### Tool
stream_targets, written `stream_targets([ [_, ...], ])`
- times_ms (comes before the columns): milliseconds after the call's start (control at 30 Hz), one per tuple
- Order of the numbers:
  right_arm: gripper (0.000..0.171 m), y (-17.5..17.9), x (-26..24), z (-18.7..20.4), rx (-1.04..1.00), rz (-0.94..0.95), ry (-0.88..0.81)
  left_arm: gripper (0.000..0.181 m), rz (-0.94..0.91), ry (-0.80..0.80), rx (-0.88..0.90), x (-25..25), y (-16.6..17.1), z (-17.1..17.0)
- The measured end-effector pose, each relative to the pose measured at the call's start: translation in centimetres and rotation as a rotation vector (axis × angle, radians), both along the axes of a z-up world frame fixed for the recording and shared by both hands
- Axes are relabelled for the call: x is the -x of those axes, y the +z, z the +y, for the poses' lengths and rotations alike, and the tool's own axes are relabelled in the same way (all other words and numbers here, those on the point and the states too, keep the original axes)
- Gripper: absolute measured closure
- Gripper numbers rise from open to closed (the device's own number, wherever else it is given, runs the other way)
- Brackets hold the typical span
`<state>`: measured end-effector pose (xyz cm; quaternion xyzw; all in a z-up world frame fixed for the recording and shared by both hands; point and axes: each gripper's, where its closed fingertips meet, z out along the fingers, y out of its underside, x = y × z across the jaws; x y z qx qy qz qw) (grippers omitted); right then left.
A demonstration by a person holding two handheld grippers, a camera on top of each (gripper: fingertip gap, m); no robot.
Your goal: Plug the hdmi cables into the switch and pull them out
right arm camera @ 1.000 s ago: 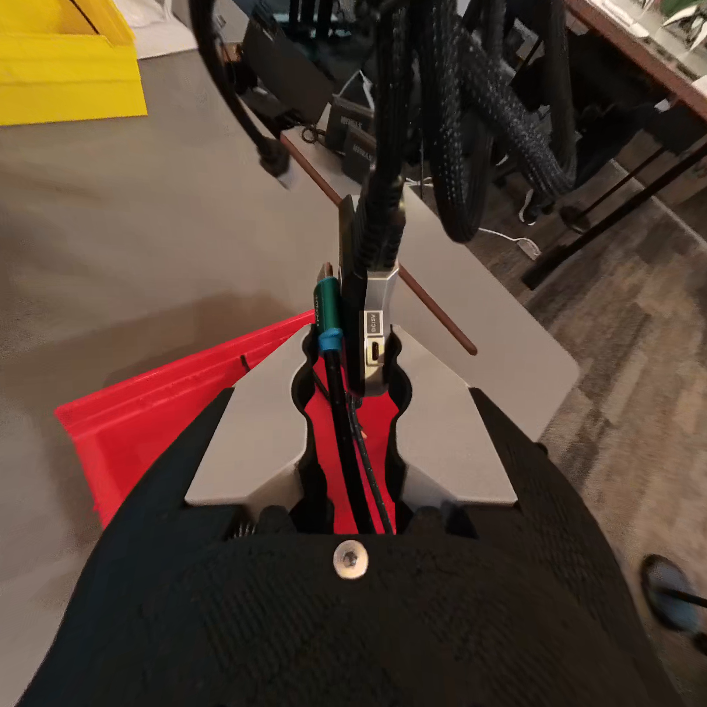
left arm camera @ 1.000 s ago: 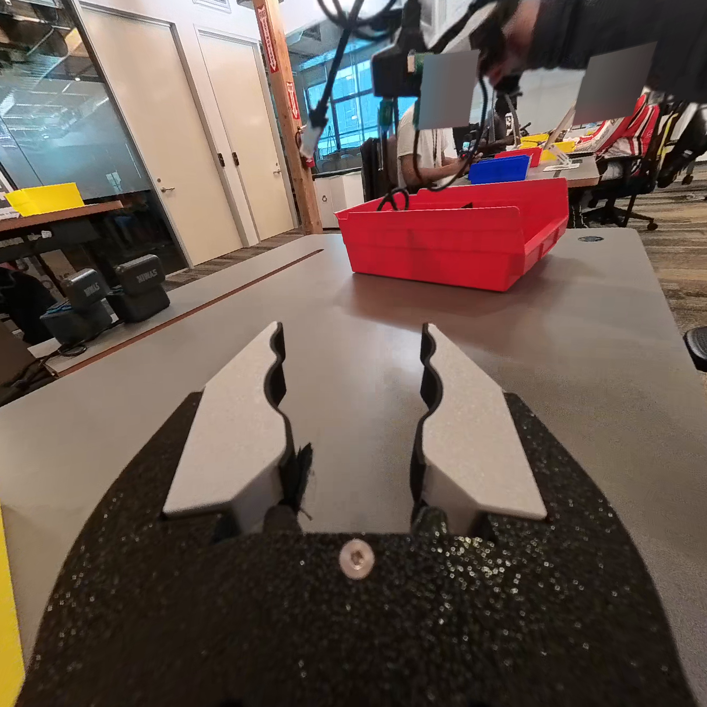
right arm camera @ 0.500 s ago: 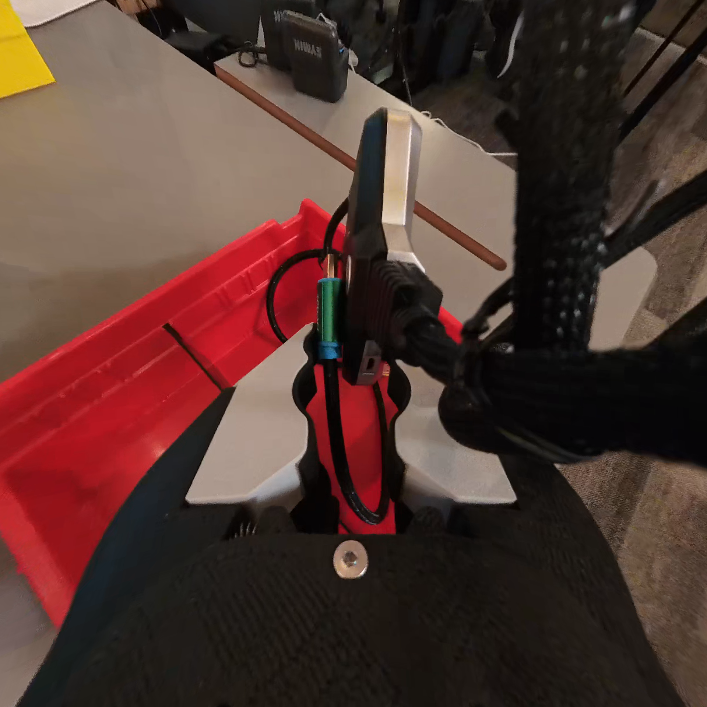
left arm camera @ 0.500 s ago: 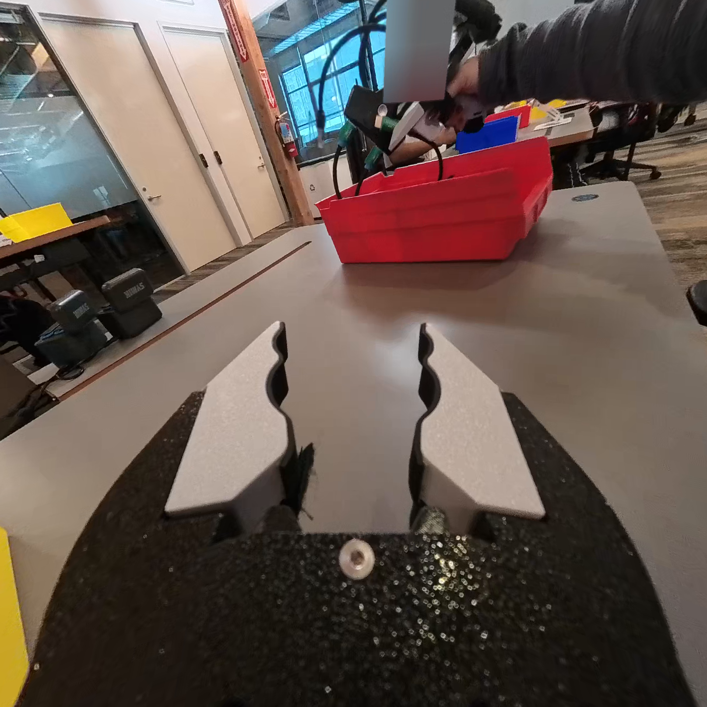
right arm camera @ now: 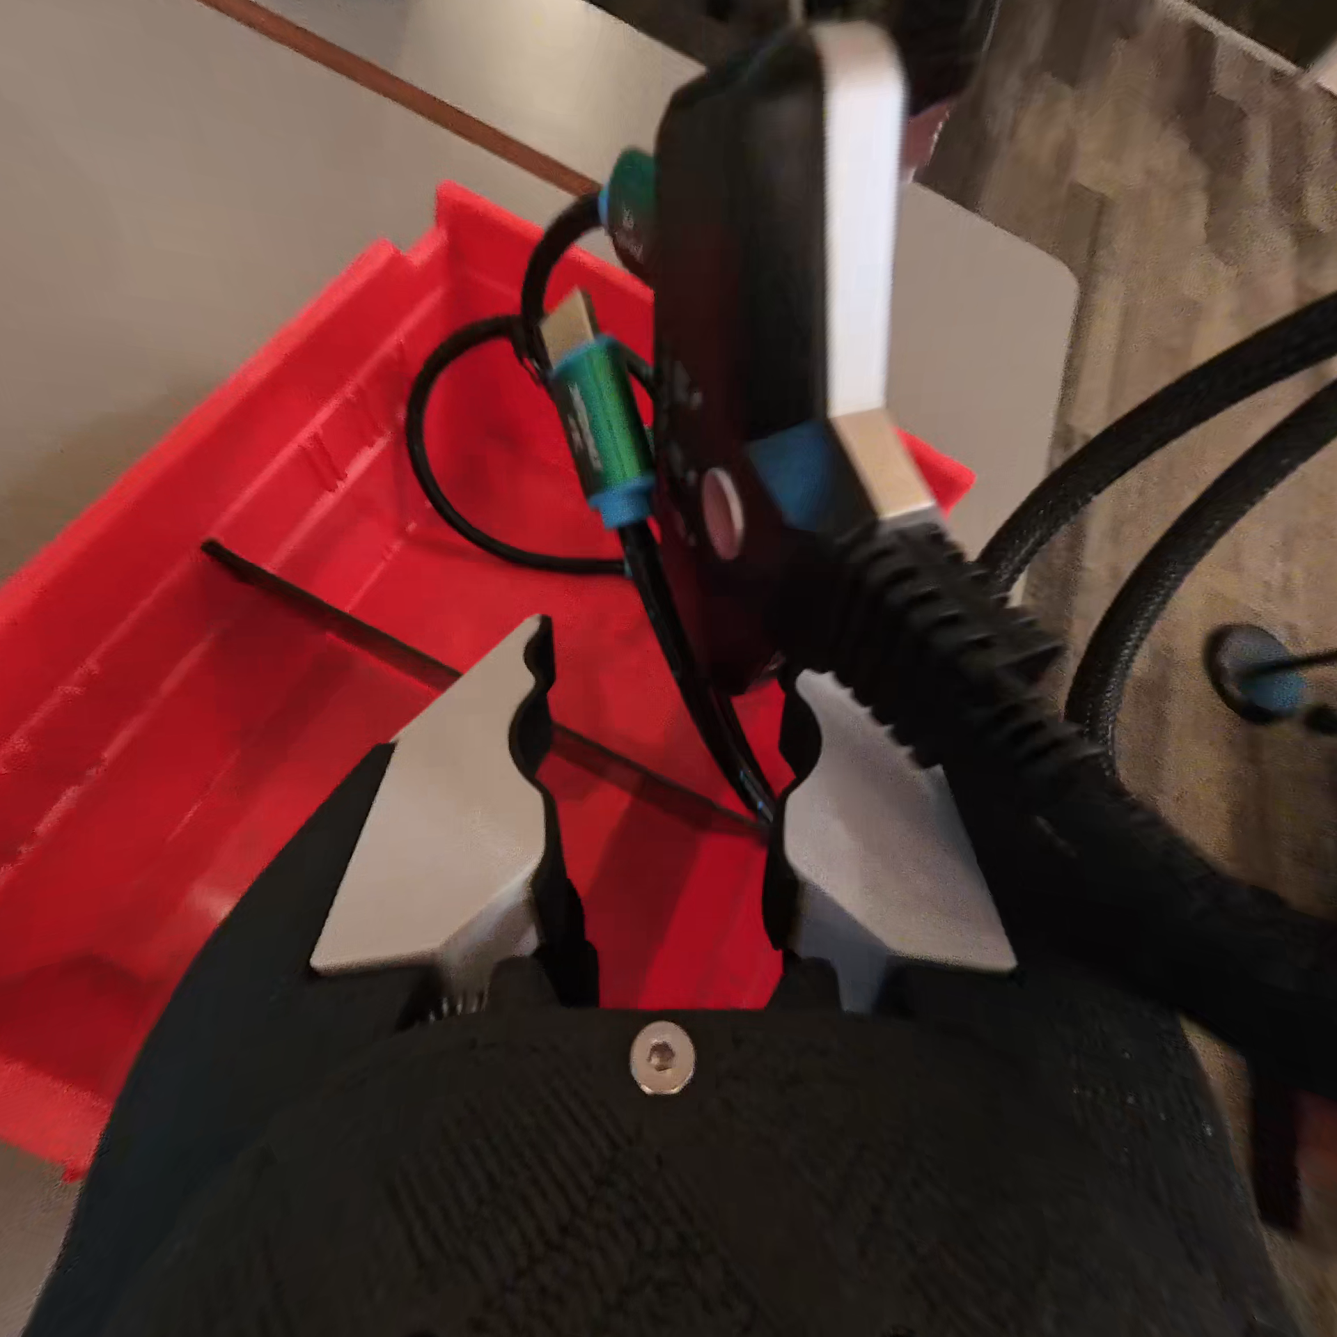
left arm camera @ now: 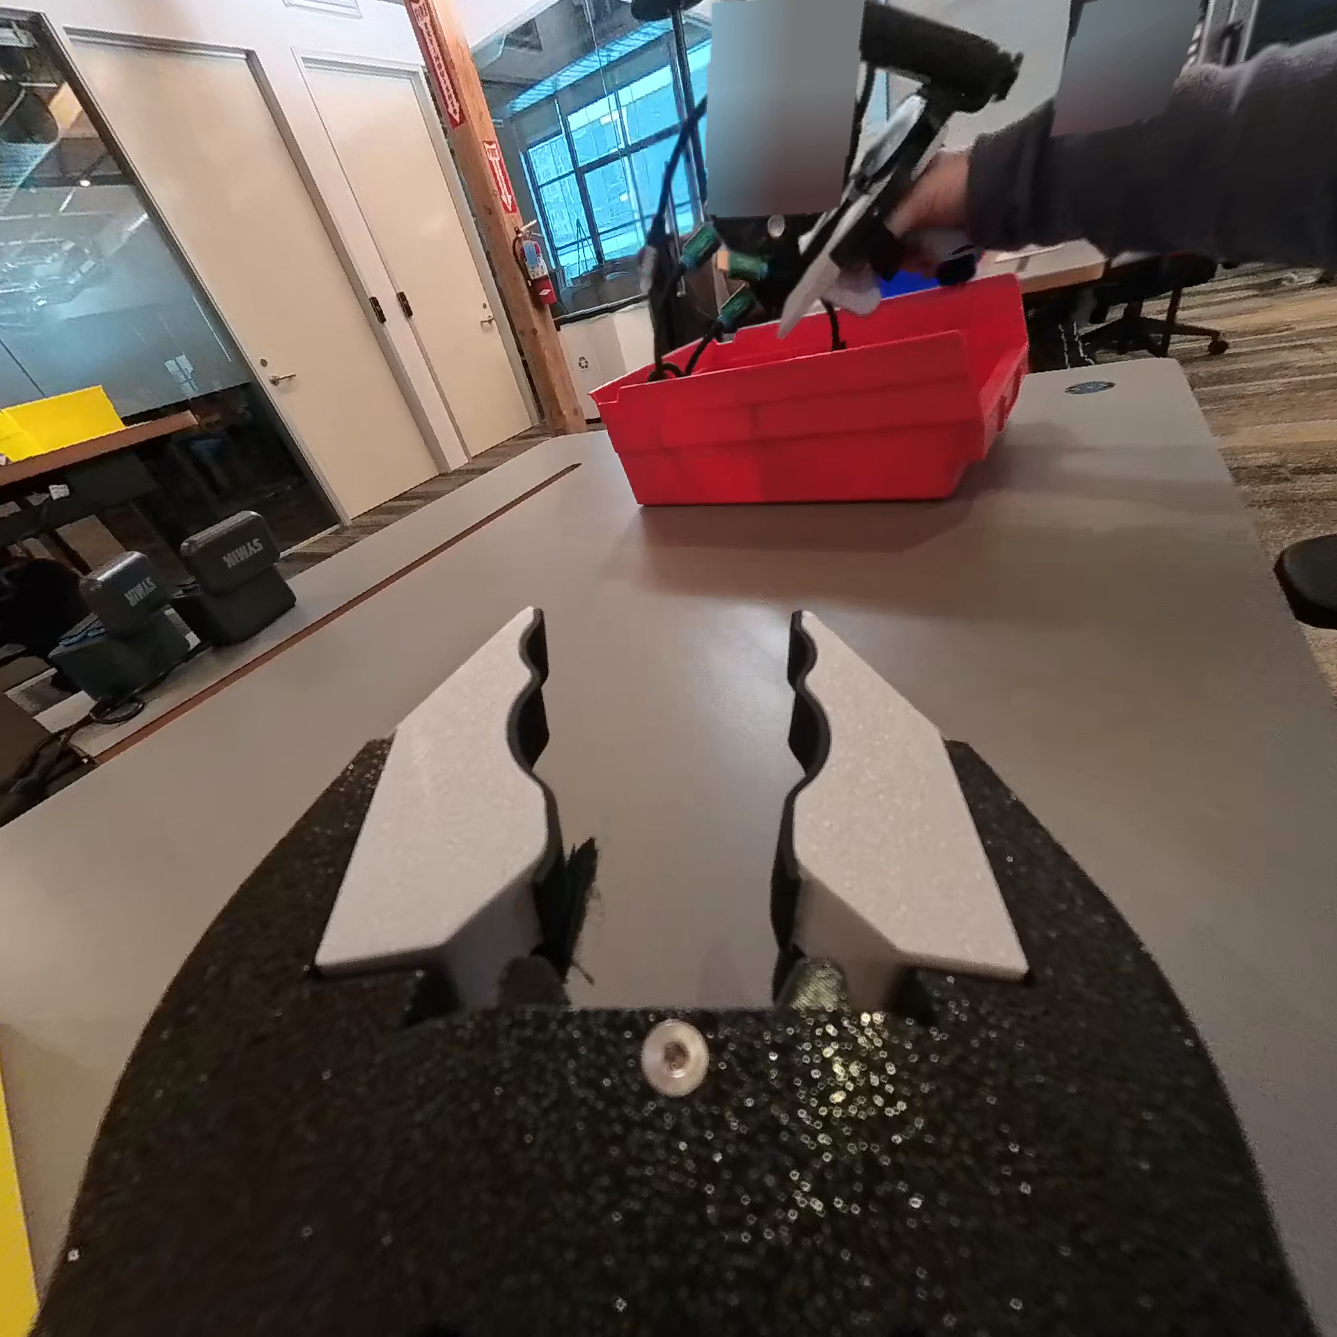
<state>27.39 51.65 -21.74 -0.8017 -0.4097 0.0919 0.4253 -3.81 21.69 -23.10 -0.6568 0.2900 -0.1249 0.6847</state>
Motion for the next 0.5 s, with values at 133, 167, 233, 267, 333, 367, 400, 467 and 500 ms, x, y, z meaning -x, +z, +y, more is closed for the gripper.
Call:
stream_targets([
  [133, 0.110, -0.1, -1.4, -1.2, -0.104, -0.008, -0.091, 0.117, -0.001, -0.002, -0.001, 0.0, 0.0, 0.0],
  [167, 0.111, -0.2, -1.8, -1.6, -0.124, -0.022, -0.113, 0.117, -0.001, -0.002, 0.000, 0.0, 0.0, 0.0],
  [233, 0.113, -0.3, -2.9, -2.2, -0.158, -0.089, -0.164, 0.117, -0.003, -0.004, 0.000, 0.0, 0.0, 0.0],
  [267, 0.116, -0.5, -3.5, -2.6, -0.163, -0.146, -0.192, 0.117, -0.004, -0.003, 0.001, 0.0, 0.0, 0.0],
  [333, 0.118, -0.9, -4.3, -3.4, -0.162, -0.253, -0.214, 0.118, -0.006, -0.003, 0.003, 0.0, 0.0, 0.0],
  [367, 0.119, -1.0, -4.1, -3.8, -0.163, -0.283, -0.193, 0.118, -0.008, -0.003, 0.005, 0.0, 0.0, 0.0],
  [400, 0.120, -1.1, -3.9, -4.2, -0.169, -0.304, -0.173, 0.118, -0.011, -0.004, 0.005, 0.0, 0.0, 0.0],
  [467, 0.120, -1.2, -3.4, -4.7, -0.180, -0.349, -0.143, 0.119, -0.014, -0.004, 0.008, 0.0, 0.0, 0.0],
  [500, 0.120, -1.3, -3.2, -4.9, -0.185, -0.364, -0.130, 0.119, -0.015, -0.004, 0.009, 0.1, 0.0, 0.0],
])
